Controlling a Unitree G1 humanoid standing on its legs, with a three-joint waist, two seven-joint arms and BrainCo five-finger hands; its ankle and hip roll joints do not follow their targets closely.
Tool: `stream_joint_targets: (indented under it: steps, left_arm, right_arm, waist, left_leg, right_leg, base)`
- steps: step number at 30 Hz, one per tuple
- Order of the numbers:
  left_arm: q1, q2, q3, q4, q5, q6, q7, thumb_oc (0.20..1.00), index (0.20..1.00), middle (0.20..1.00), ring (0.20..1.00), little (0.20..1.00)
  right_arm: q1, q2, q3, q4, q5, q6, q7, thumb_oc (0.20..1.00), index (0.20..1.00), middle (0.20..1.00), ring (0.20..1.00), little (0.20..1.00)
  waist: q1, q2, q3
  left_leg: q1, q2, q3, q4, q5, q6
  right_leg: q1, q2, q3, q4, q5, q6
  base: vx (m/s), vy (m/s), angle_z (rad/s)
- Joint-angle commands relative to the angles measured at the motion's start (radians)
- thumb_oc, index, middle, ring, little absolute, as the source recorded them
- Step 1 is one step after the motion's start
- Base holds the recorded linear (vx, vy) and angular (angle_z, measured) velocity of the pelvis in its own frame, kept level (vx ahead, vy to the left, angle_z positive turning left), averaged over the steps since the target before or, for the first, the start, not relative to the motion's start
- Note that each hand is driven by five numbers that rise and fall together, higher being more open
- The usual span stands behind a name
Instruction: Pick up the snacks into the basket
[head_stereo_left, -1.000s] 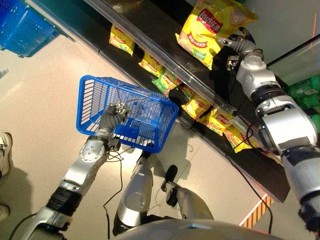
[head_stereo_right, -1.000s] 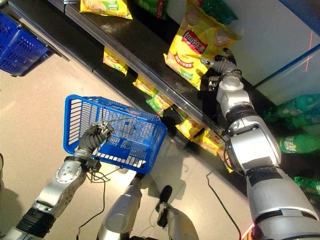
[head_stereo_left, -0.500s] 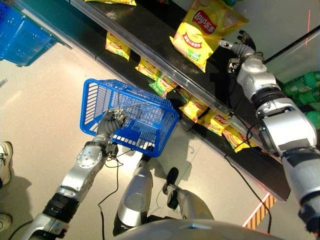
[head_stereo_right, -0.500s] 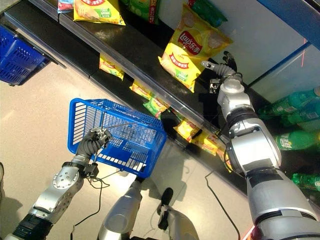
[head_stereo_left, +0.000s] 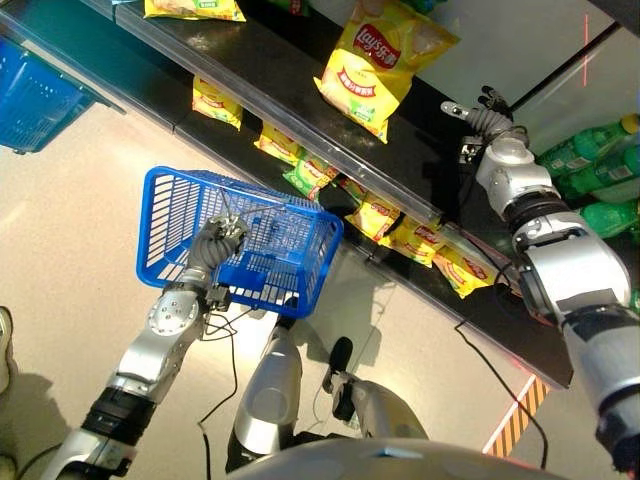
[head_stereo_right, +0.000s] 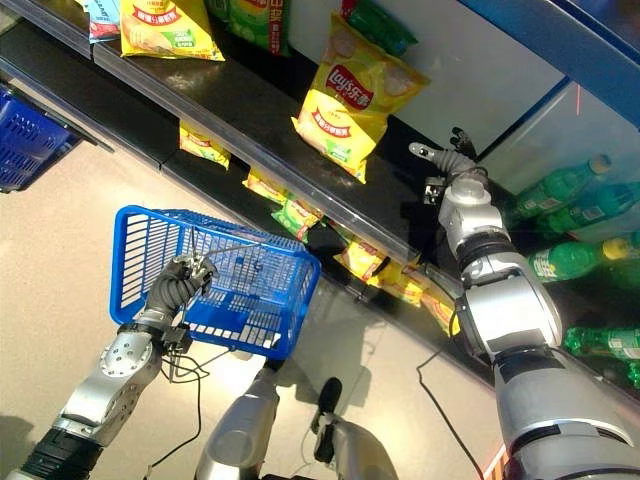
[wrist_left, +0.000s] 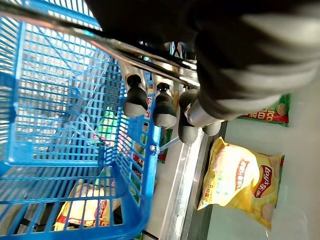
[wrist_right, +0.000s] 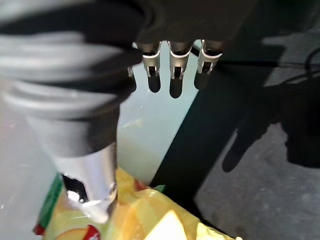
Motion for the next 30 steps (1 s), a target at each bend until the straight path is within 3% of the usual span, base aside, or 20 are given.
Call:
stream_joint_targets:
  steps: [1, 8, 14, 23, 30]
  left_arm:
    - [-0.008, 0.000, 0.041, -0.177, 0.003, -0.073, -0.012, 0.200, 0.200, 0.200, 0.200, 0.200]
    - [-0.012, 0.005, 0.055, -0.203, -0.010, -0.076, -0.008, 0.200, 0.200, 0.200, 0.200, 0.200]
    - [-0.019, 0.009, 0.069, -0.216, -0.015, -0.081, 0.005, 0.200, 0.200, 0.200, 0.200, 0.200]
    - [-0.043, 0.007, 0.058, -0.227, -0.015, -0.083, 0.021, 0.200, 0.200, 0.200, 0.200, 0.200]
    - [-0.085, -0.003, 0.028, -0.227, -0.022, -0.089, 0.026, 0.200, 0.200, 0.200, 0.200, 0.200]
  right_arm:
    - [-0.008, -0.005, 0.015, -0.017, 0.056, -0.043, -0.009, 1.000, 1.000, 1.000, 1.000, 1.000]
    - [-0.003, -0.018, 0.007, -0.073, 0.116, -0.052, -0.007, 1.000, 1.000, 1.000, 1.000, 1.000]
    - [-0.062, -0.034, 0.029, -0.105, 0.178, -0.053, -0.003, 1.000, 1.000, 1.000, 1.000, 1.000]
    - [-0.144, -0.040, 0.055, -0.070, 0.194, -0.053, -0.011, 1.000, 1.000, 1.000, 1.000, 1.000]
    - [-0.214, -0.039, 0.046, -0.022, 0.267, -0.059, -0.009, 1.000, 1.000, 1.000, 1.000, 1.000]
  waist:
    - [-0.018, -0.016, -0.062]
    - [0.002, -0.014, -0.024]
    - [0.045, -0.020, 0.043]
    - [0.079, -0.025, 0.074]
    - [0.106, -0.005, 0.082]
  left_leg:
    - [0.004, -0.046, -0.028, 0.066, -0.102, 0.039]
    - [-0.061, -0.074, -0.042, 0.133, -0.119, 0.035]
    - [-0.129, -0.084, -0.055, 0.194, -0.145, 0.042]
    - [-0.154, -0.094, -0.075, 0.213, -0.160, 0.050]
    - [-0.168, -0.114, -0.090, 0.211, -0.162, 0.052]
  right_leg:
    - [0.003, -0.033, -0.029, 0.049, -0.026, 0.076]
    - [-0.044, -0.054, -0.068, 0.114, -0.032, 0.086]
    - [-0.086, -0.061, -0.076, 0.159, -0.037, 0.088]
    - [-0.091, -0.063, -0.086, 0.162, -0.046, 0.087]
    - [-0.090, -0.071, -0.110, 0.153, -0.054, 0.084]
  base:
    - [-0.01, -0.016, 0.12]
    - [0.00, 0.009, 0.31]
    - [0.02, 0.024, 0.14]
    - [0.03, 0.009, 0.04]
    - [0.04, 0.011, 0.07]
